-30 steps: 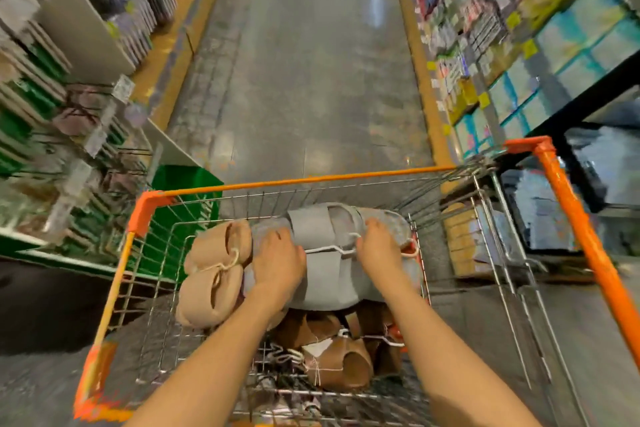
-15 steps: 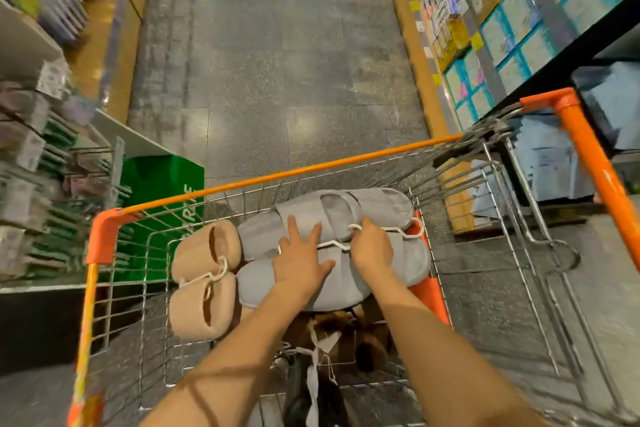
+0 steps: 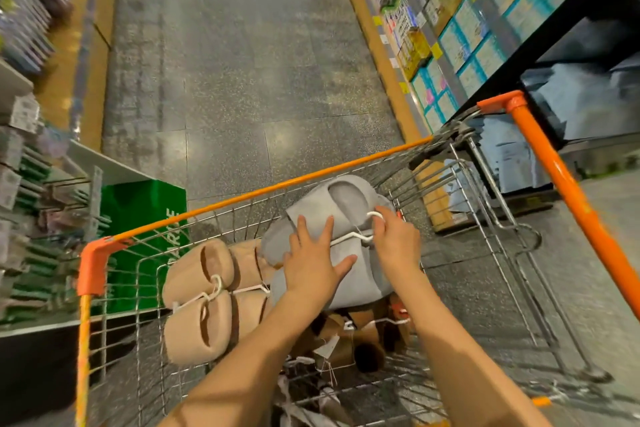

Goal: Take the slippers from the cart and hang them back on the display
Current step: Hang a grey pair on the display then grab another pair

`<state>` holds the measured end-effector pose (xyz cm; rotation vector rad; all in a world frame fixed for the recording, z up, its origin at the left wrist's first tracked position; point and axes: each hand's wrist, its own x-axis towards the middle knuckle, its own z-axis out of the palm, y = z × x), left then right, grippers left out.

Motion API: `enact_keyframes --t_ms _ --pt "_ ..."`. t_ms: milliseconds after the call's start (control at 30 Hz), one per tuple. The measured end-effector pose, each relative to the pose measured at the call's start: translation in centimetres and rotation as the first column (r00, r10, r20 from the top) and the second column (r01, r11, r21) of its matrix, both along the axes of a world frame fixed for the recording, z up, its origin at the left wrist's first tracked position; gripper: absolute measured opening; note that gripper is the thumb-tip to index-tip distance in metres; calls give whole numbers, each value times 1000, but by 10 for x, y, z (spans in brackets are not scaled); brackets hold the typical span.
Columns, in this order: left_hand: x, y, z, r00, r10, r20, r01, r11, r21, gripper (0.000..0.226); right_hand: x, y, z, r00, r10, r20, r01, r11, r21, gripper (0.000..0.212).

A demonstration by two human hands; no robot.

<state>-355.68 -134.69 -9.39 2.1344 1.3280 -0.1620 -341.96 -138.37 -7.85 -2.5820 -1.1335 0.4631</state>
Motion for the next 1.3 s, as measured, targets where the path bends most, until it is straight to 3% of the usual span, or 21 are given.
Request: enact_keyframes --t_ms 100,233,333,433,500,667,867,967,1100,1300 --pt "16 -6 19 999 -39 10 38 996 79 81 10 -8 30 998 -32 49 27 994 107 29" --pt "44 -16 51 986 -167 27 159 969 191 80 31 -27 74 987 -97 128 79 987 137 30" --pt "67 -30 81 958 -281 57 253 920 298 77 48 -51 112 967 -162 195 127 976 179 31" --pt "92 -49 114 885 -428 184 294 820 491 66 63 -84 157 926 -208 316 144 966 214 31" --pt "111 -68 139 809 -550 207 304 694 653 54 71 -113 191 887 -245 391 154 956 249 33" --pt "151 -153 218 574 -770 278 296 512 806 44 75 -223 271 761 -424 491 229 884 408 30" --pt "162 -305 265 334 -908 253 283 352 892 41 48 -385 327 616 -666 421 356 712 605 25" --pt "158 -386 271 214 -948 236 327 297 897 36 26 -466 335 516 -739 432 441 662 606 34" --pt "145 -492 268 37 -968 249 409 242 880 31 -13 -569 333 367 -821 437 586 569 577 20" --pt "107 -627 267 -337 -906 256 461 79 884 35 -88 -691 327 50 -922 384 722 299 624 18"
